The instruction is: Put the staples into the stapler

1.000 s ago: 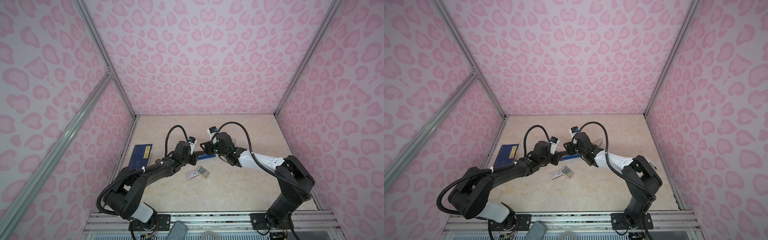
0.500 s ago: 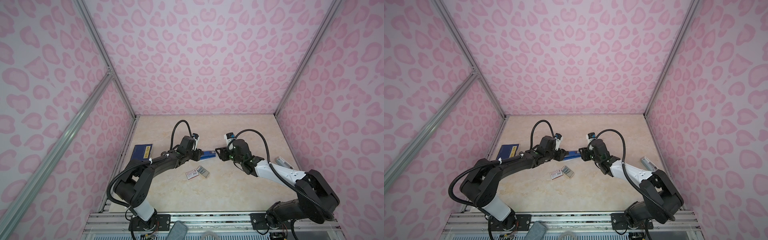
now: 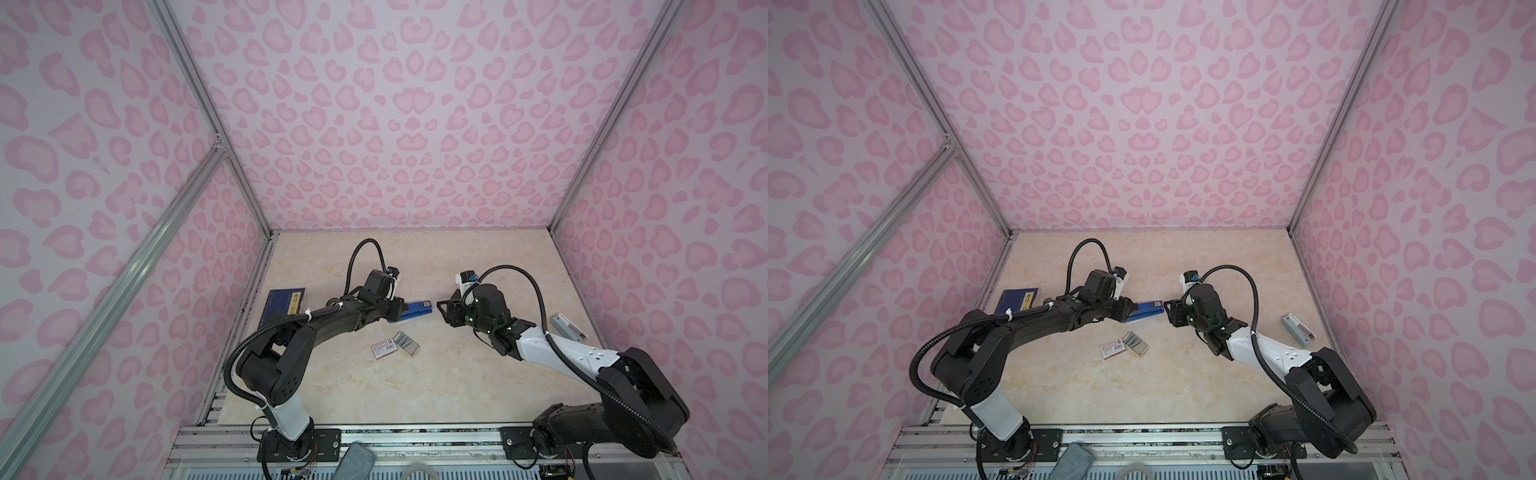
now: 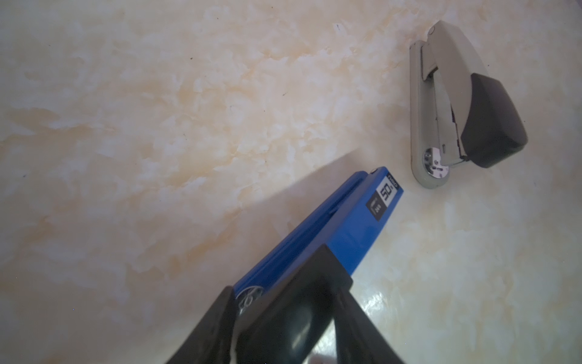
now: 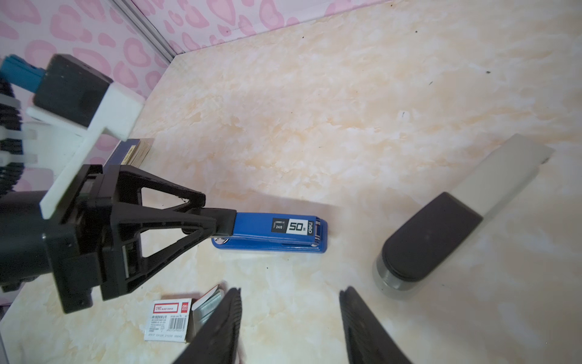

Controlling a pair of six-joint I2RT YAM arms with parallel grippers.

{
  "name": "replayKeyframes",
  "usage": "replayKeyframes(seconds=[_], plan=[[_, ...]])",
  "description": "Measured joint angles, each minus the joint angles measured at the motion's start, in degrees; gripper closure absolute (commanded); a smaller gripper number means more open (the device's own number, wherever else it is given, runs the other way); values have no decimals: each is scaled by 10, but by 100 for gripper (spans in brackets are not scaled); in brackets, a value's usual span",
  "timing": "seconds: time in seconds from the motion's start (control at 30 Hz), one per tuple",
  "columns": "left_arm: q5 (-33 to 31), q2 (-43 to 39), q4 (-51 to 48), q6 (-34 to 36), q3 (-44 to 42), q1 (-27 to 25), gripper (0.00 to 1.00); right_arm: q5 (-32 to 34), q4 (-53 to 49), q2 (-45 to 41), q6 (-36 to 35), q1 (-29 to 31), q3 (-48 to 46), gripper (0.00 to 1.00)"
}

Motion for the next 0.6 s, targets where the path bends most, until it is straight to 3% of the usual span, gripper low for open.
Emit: replayKeyframes(seconds=[0.3,0.6], plan=[[31,49,-122,74,120,0,36,-8,-3,-34,-5,-13,-4,44],[42,82,-225,151,170,-9,36,-9,-16,-70,-7,-29,-39,44]])
